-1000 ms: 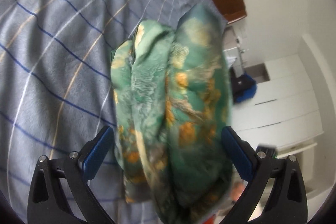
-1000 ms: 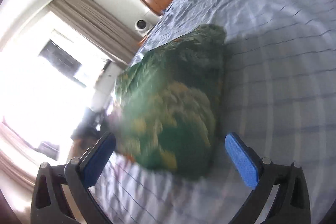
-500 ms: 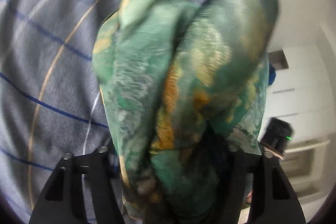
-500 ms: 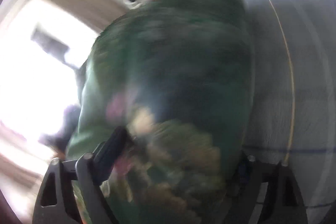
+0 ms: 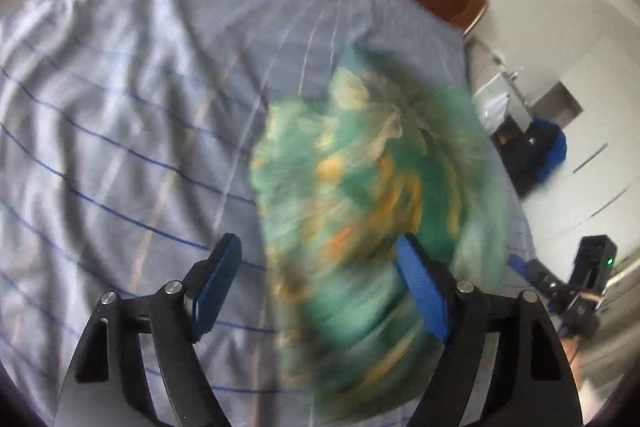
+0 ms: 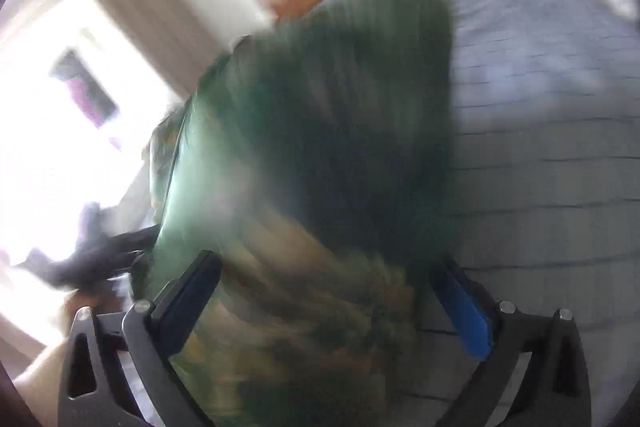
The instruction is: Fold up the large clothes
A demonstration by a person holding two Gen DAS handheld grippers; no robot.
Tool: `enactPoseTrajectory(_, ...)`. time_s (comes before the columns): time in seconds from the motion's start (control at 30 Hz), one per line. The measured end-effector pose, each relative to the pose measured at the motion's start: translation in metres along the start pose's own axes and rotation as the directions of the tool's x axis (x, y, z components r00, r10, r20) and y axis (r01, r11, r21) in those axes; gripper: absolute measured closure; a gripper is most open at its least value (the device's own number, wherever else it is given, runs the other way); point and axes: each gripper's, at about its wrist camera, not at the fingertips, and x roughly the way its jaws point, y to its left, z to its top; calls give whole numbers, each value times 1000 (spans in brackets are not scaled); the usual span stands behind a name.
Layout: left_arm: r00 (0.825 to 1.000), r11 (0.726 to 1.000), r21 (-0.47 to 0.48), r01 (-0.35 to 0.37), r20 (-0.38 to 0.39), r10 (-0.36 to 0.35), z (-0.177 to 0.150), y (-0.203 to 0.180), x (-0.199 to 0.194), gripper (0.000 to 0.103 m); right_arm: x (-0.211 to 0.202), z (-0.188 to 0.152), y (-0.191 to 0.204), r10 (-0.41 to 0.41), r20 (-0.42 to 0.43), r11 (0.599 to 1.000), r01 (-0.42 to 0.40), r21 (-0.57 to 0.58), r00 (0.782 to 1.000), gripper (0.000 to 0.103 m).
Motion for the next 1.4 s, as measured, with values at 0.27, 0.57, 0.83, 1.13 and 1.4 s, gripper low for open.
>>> enactPoseTrajectory(0.27,910,897,284,-338,341,235,-76,-79,-129,0,-126,-74,25,-226,217,916,283,-285,950,0)
enactPoseTrajectory(0.57,818,843,177,-507,408,406,-149,-135,-159,0,-211,-135,49,-293,305,892,374,-255,906,0)
enactPoseTrajectory(0.83,816,820,203,-536,375,440,-197,-163,-173,0,-243,-196,83,-290,239,901,349,-259,927,0)
enactPoseTrajectory(1.13,852,827,245,-506,293,434,-217,-178,-177,0,-238,-224,96,-357,133,890,380,-251,925,0)
enactPoseTrajectory(1.4,876,820,313,-478,231,423,-226,-193,-184,0,-254,-220,110,-371,131,892,392,-224,919,0)
